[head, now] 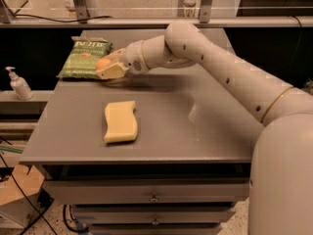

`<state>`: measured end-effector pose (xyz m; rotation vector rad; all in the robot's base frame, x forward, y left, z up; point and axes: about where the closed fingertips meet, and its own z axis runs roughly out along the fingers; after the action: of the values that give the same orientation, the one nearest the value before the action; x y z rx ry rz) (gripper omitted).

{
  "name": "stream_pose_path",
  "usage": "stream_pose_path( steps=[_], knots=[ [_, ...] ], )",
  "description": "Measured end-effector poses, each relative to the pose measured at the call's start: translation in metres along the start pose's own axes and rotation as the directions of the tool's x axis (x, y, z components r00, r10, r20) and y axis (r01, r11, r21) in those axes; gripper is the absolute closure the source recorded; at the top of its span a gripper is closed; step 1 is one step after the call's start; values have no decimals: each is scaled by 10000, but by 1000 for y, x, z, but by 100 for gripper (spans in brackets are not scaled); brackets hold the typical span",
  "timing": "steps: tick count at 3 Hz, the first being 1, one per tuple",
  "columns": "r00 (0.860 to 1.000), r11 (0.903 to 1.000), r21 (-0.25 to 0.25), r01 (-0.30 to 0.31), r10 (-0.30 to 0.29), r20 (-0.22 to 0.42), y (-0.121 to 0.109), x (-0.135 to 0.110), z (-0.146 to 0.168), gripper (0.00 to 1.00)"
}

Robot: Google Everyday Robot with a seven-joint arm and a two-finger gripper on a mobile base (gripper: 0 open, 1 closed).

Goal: Move orange near green jalapeno chip bag

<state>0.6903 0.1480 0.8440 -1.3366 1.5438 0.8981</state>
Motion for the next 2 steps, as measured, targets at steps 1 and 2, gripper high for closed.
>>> stream_pose_path(
  steps=[1, 2],
  knots=[
    [10000, 10000, -49, 3, -3, 2, 2, 0, 3, 13],
    [10000, 10000, -94, 4, -4, 2, 3, -1, 5, 0]
  ],
)
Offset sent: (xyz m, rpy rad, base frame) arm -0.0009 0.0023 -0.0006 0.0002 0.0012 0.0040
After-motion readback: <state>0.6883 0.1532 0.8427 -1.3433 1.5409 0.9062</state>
